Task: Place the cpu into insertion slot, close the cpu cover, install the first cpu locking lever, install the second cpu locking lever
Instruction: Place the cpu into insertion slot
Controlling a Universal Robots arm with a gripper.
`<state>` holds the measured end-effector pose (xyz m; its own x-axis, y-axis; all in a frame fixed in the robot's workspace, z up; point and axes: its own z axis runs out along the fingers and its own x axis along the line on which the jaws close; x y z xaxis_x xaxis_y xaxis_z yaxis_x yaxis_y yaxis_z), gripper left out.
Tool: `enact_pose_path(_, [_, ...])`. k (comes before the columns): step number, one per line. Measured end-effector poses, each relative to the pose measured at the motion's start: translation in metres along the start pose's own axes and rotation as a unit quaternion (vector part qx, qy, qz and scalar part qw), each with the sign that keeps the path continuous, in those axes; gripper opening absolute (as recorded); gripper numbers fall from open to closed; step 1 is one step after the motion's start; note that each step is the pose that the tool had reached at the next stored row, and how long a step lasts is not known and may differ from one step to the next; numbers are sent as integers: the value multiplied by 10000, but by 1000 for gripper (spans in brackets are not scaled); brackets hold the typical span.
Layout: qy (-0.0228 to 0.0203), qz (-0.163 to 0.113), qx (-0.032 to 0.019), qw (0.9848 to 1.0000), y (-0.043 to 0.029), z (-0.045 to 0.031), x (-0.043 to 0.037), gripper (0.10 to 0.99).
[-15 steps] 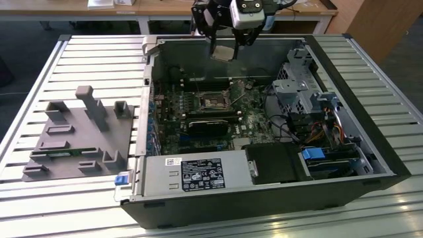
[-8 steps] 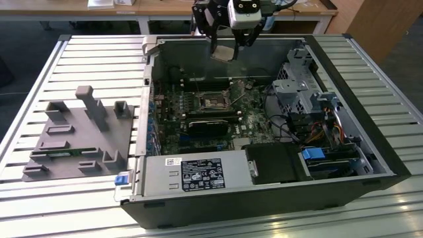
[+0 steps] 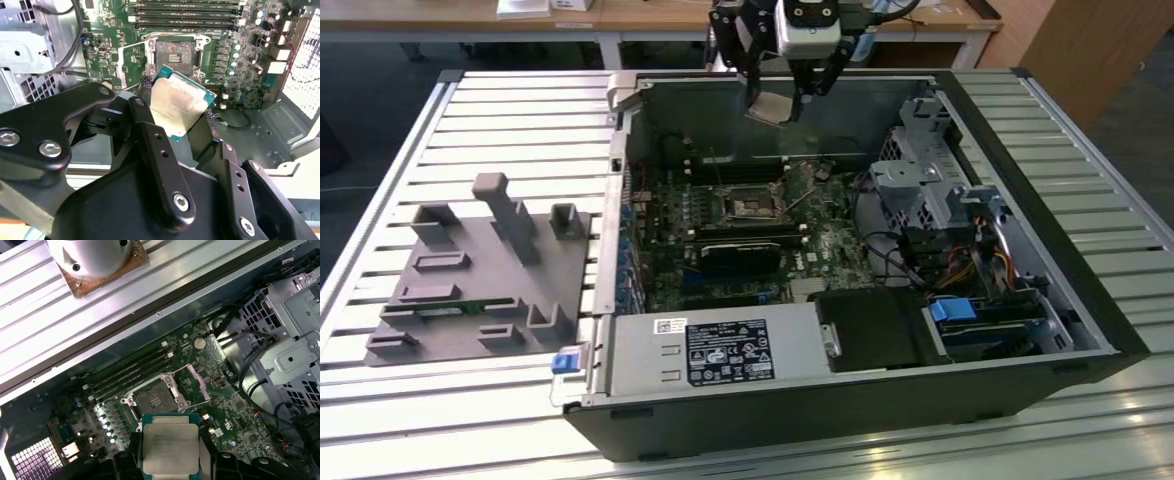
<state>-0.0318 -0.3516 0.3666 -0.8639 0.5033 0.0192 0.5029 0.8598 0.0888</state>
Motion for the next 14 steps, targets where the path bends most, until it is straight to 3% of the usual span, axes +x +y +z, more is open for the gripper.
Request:
enact_pose_path(7, [-31, 342, -7, 9994, 0, 3, 0, 541])
enact_pose_path(14, [-60, 672, -14, 9977, 0, 8, 0, 541])
